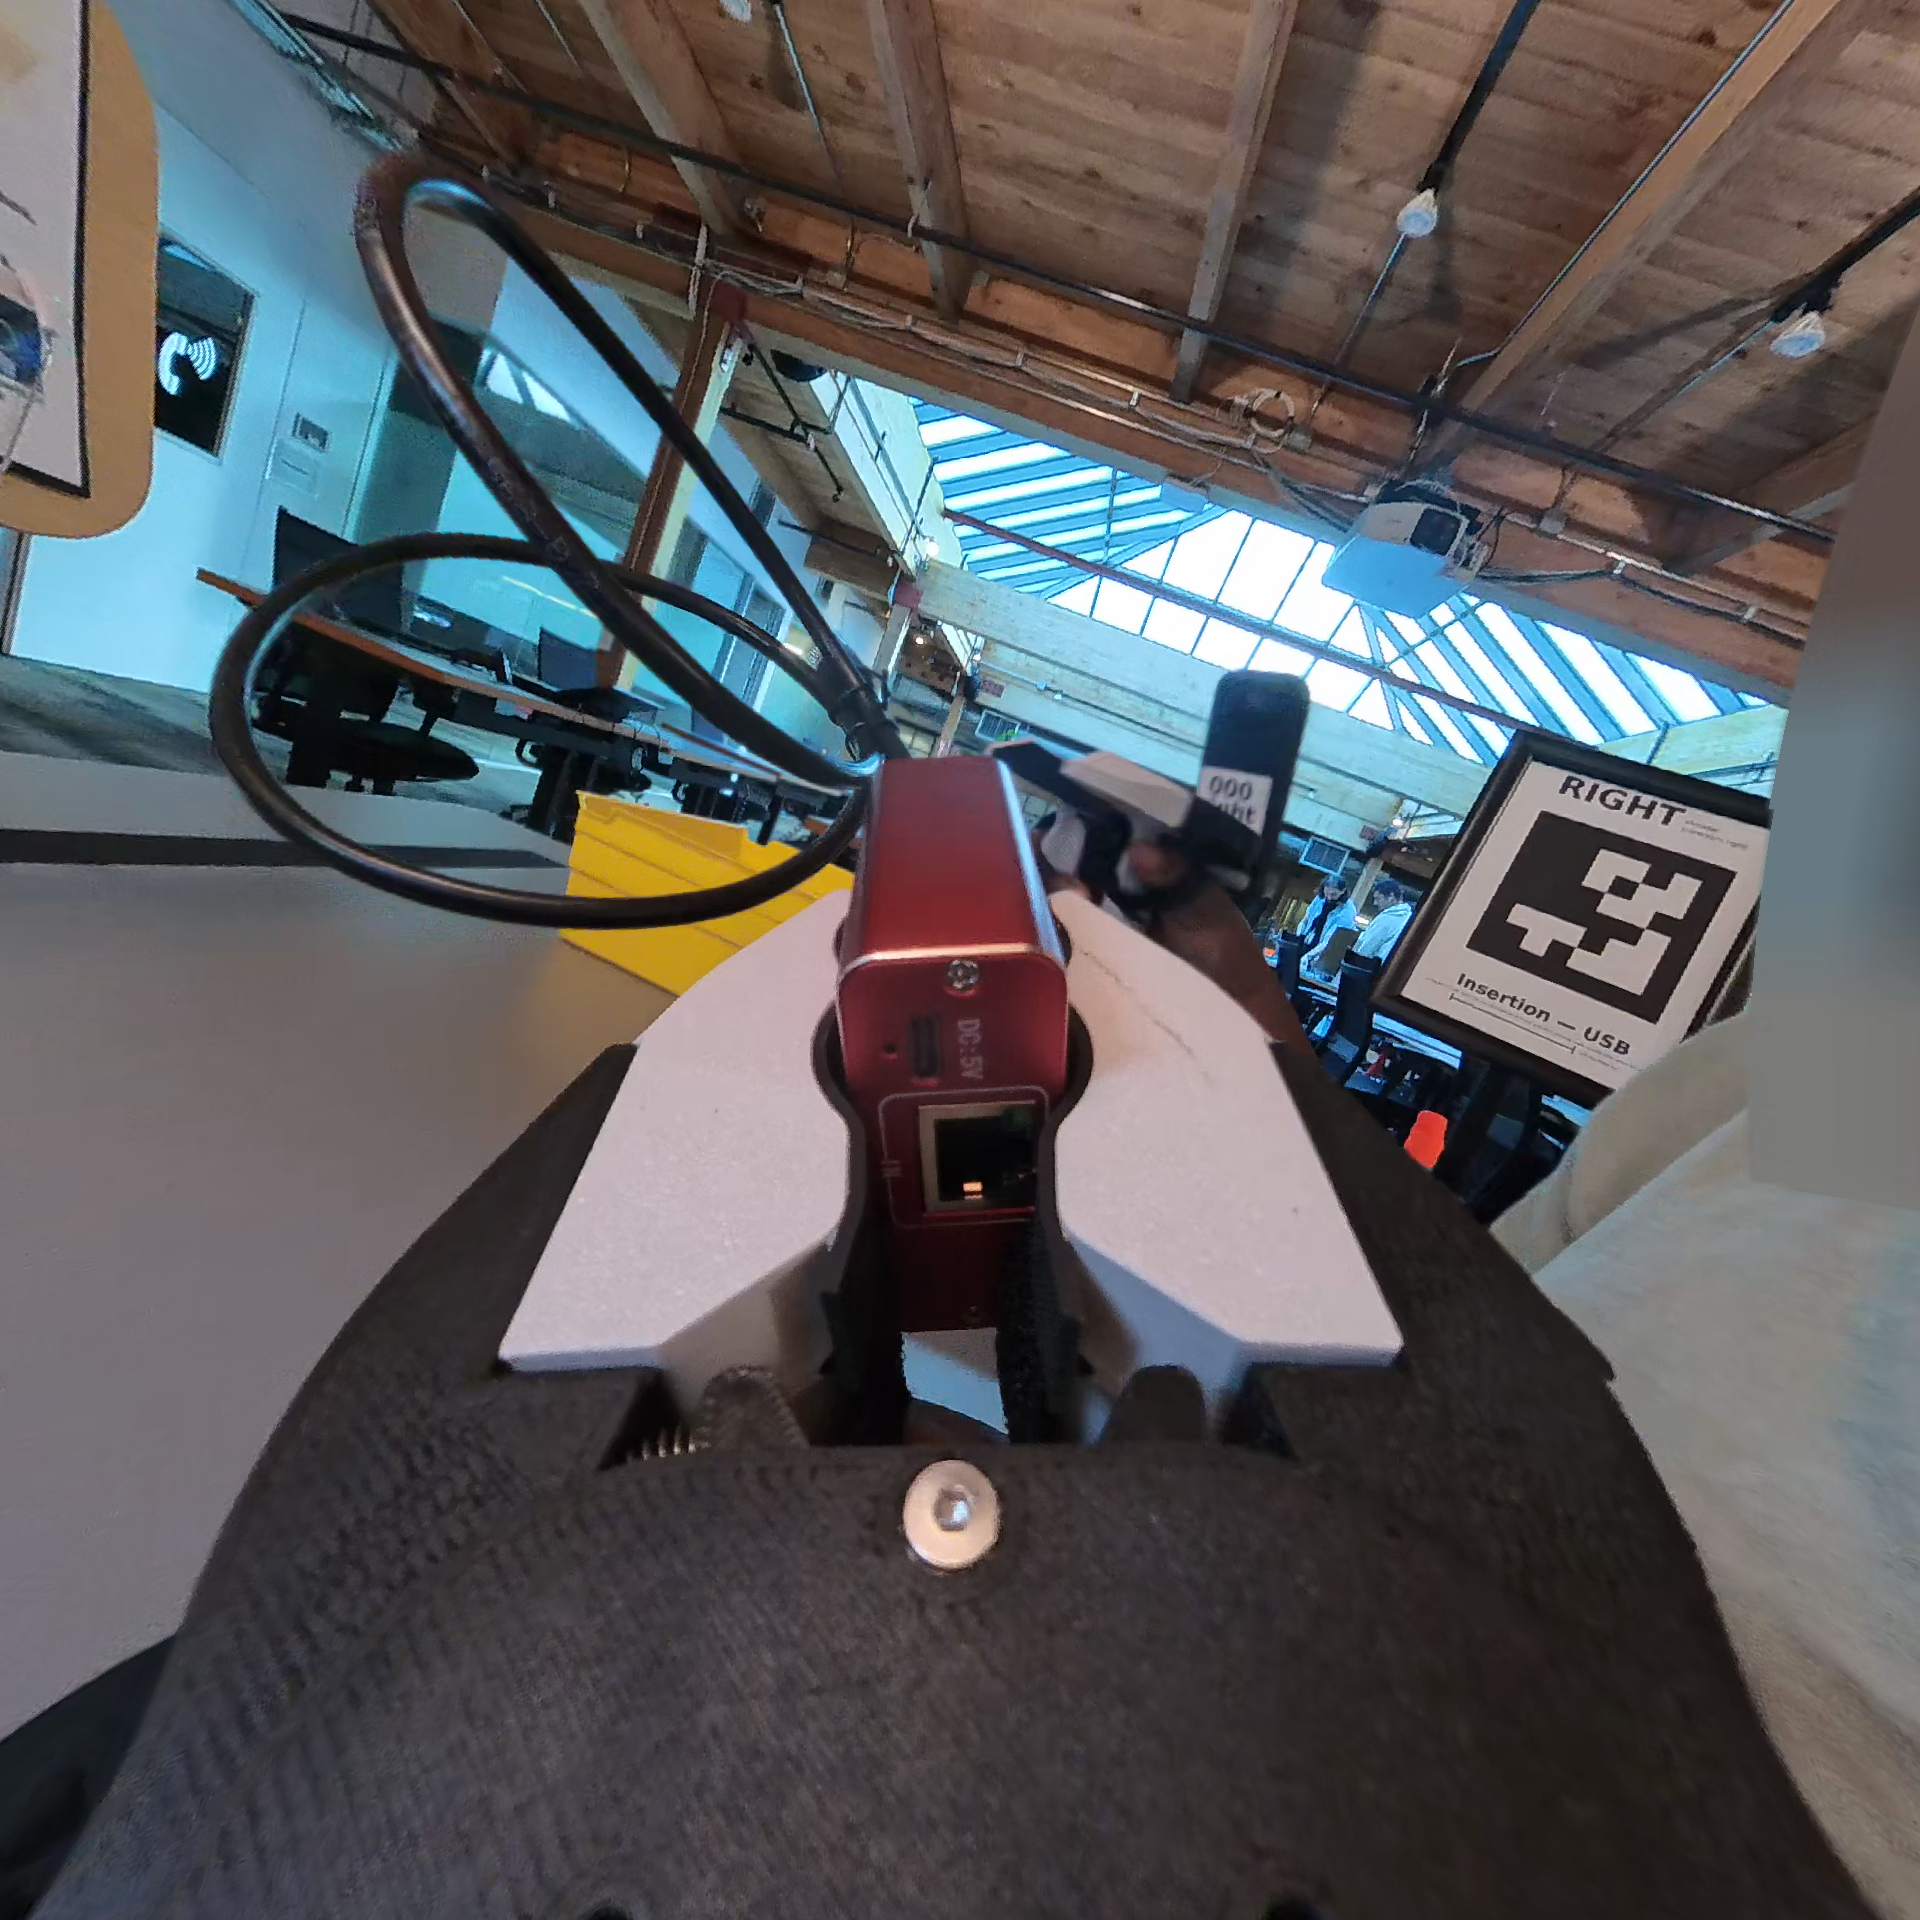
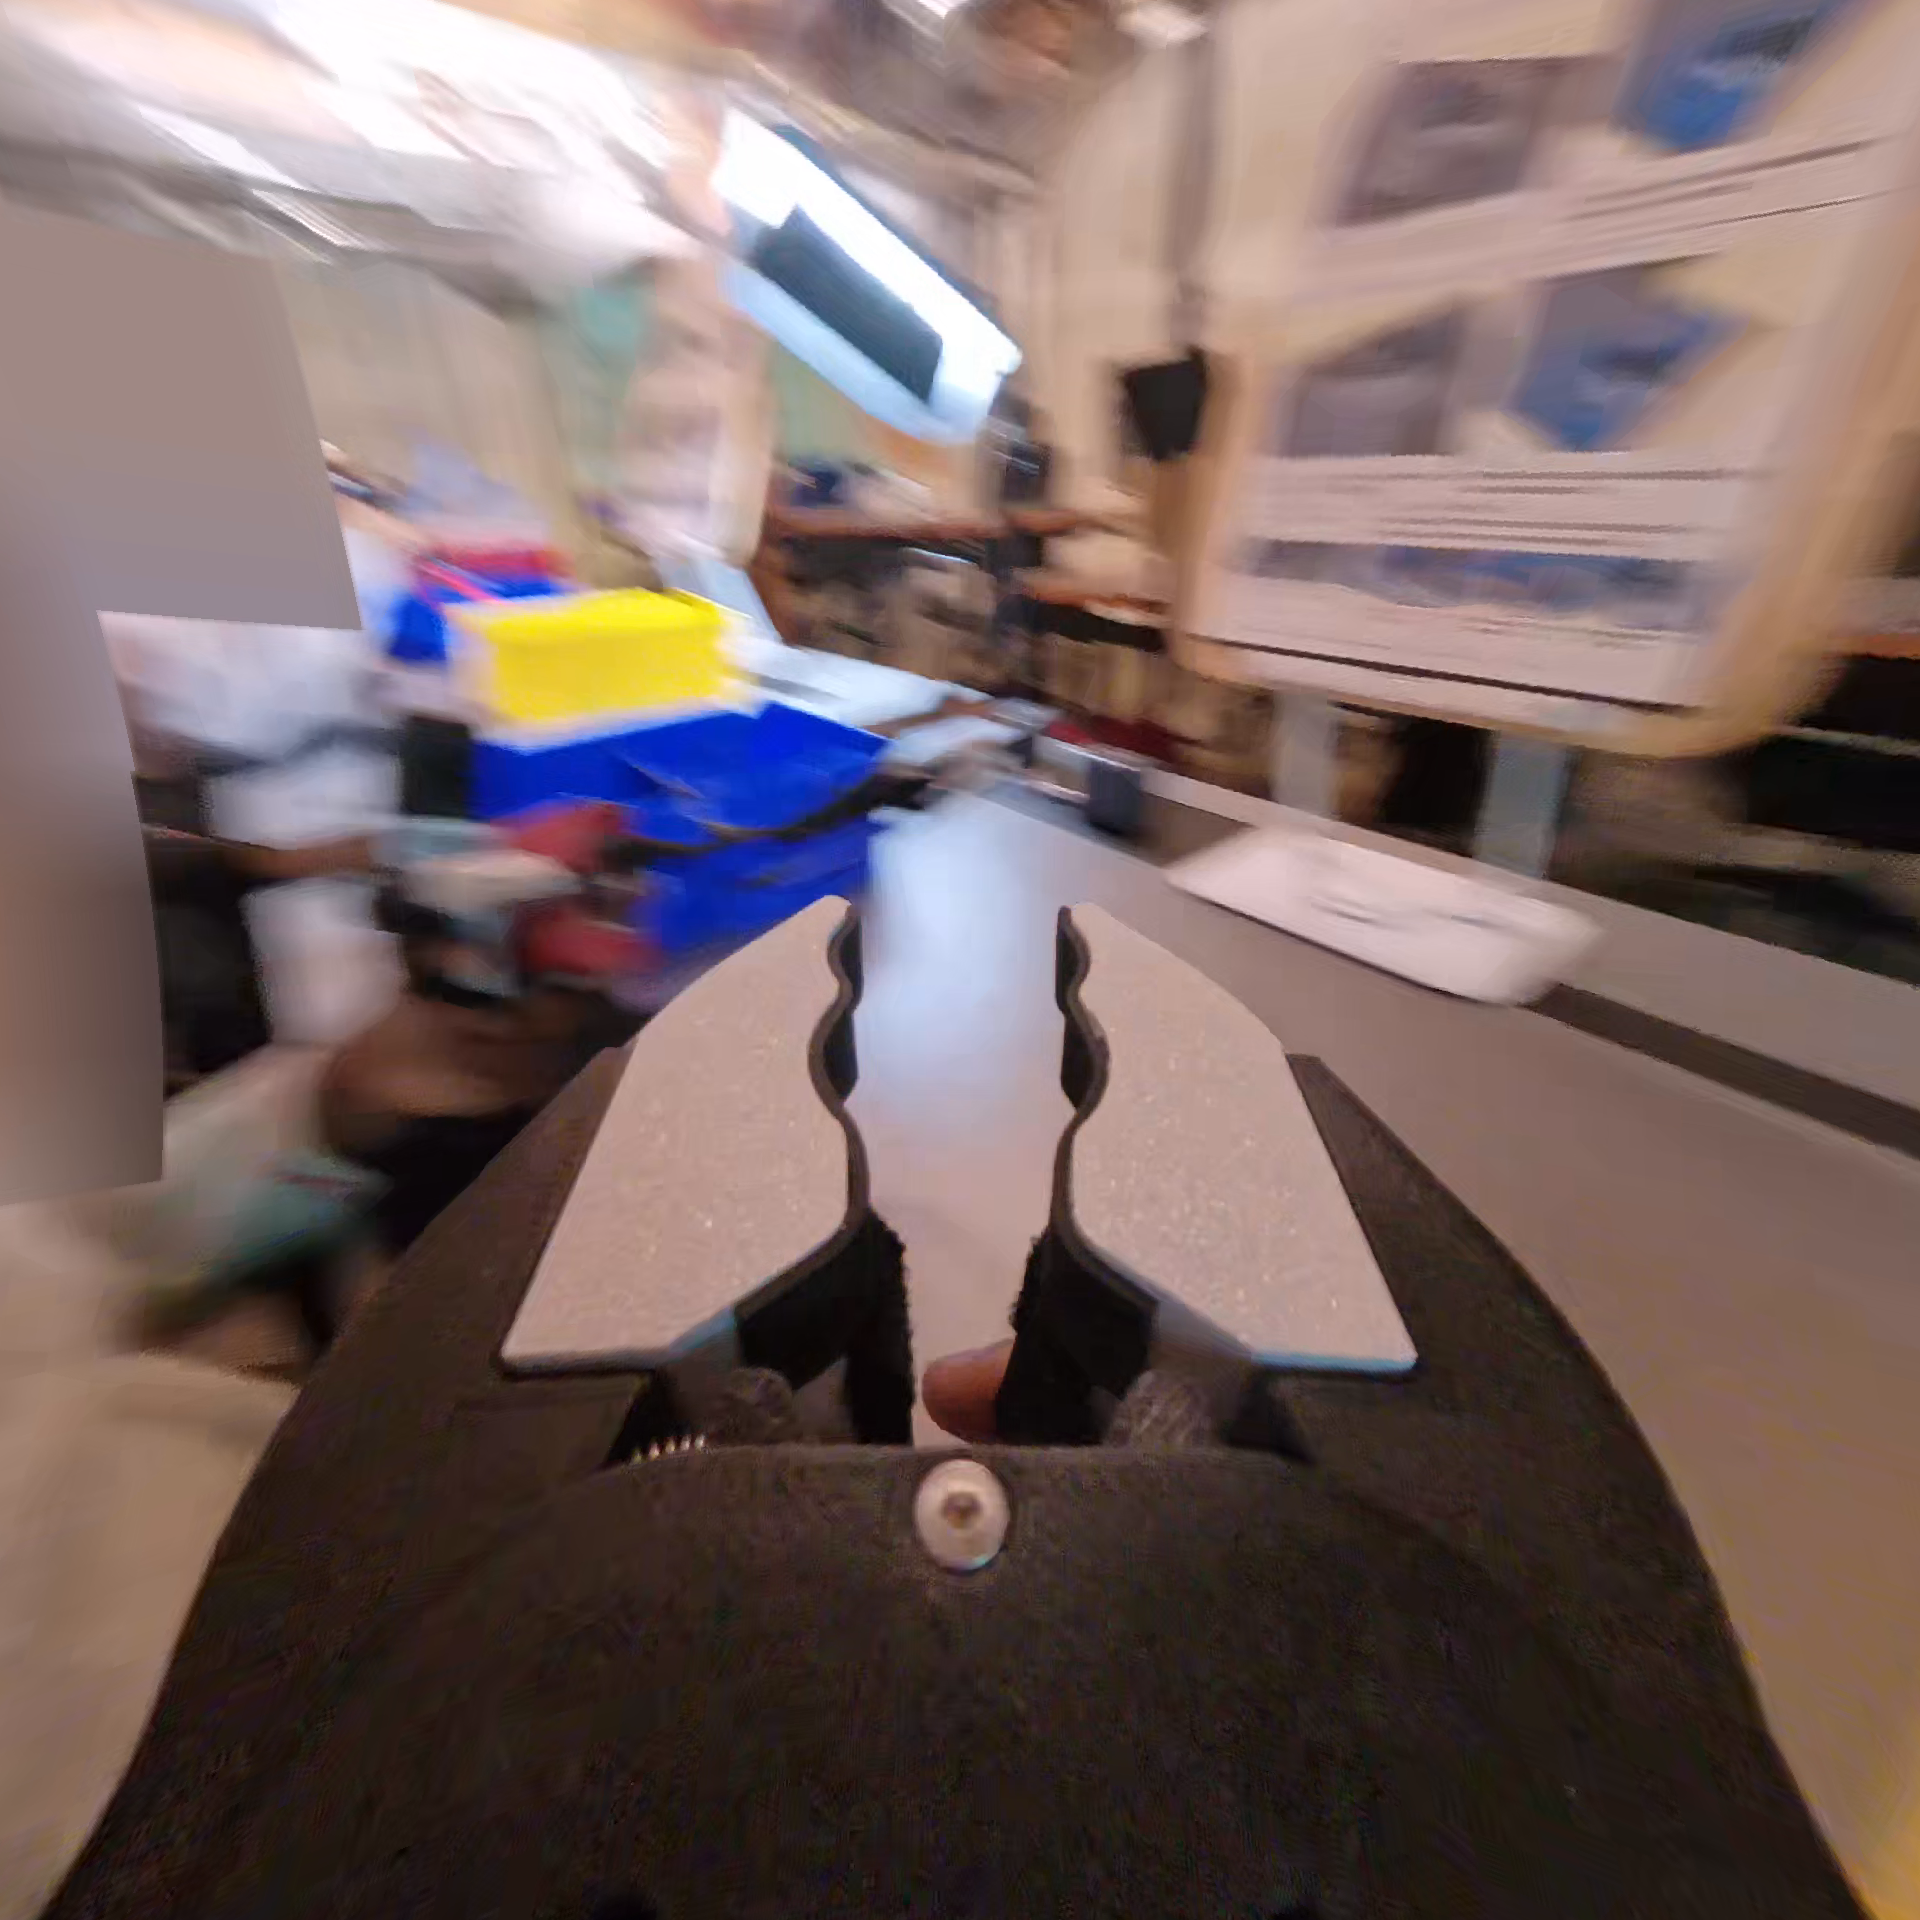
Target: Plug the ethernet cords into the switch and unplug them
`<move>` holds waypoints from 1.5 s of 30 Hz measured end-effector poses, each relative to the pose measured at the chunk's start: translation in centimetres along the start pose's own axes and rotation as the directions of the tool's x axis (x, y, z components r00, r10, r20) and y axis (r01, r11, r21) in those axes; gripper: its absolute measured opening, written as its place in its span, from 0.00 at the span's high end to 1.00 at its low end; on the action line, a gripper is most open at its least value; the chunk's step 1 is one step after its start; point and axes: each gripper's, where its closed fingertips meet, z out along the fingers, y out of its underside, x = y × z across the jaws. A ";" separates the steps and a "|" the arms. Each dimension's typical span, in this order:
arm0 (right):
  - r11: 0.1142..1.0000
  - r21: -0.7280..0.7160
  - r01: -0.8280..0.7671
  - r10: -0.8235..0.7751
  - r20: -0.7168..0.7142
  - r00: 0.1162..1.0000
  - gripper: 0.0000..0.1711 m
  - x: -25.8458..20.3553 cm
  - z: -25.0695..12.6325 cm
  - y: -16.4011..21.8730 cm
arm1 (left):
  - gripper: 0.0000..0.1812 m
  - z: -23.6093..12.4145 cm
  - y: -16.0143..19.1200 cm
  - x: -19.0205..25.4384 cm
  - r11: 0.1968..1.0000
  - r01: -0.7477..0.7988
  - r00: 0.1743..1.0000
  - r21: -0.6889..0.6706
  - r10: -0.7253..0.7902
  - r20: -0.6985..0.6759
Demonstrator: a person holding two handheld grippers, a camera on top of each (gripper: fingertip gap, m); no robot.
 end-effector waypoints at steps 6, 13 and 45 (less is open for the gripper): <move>0.948 -0.122 -0.293 0.316 0.434 0.844 0.64 -9.8 7.9 5.1 | 0.83 0.1 0.2 1.0 1.000 -0.017 0.998 -0.006 0.016 -0.052; 0.928 -0.055 -0.368 0.350 0.468 0.811 0.82 -10.8 11.5 5.4 | 0.83 0.5 1.5 1.1 0.996 -0.036 0.998 -0.087 0.032 -0.055; 0.940 0.031 -0.339 0.261 0.575 0.775 0.87 -11.2 9.2 4.6 | 0.84 0.4 1.4 2.4 0.996 0.040 0.986 -0.085 -0.053 -0.157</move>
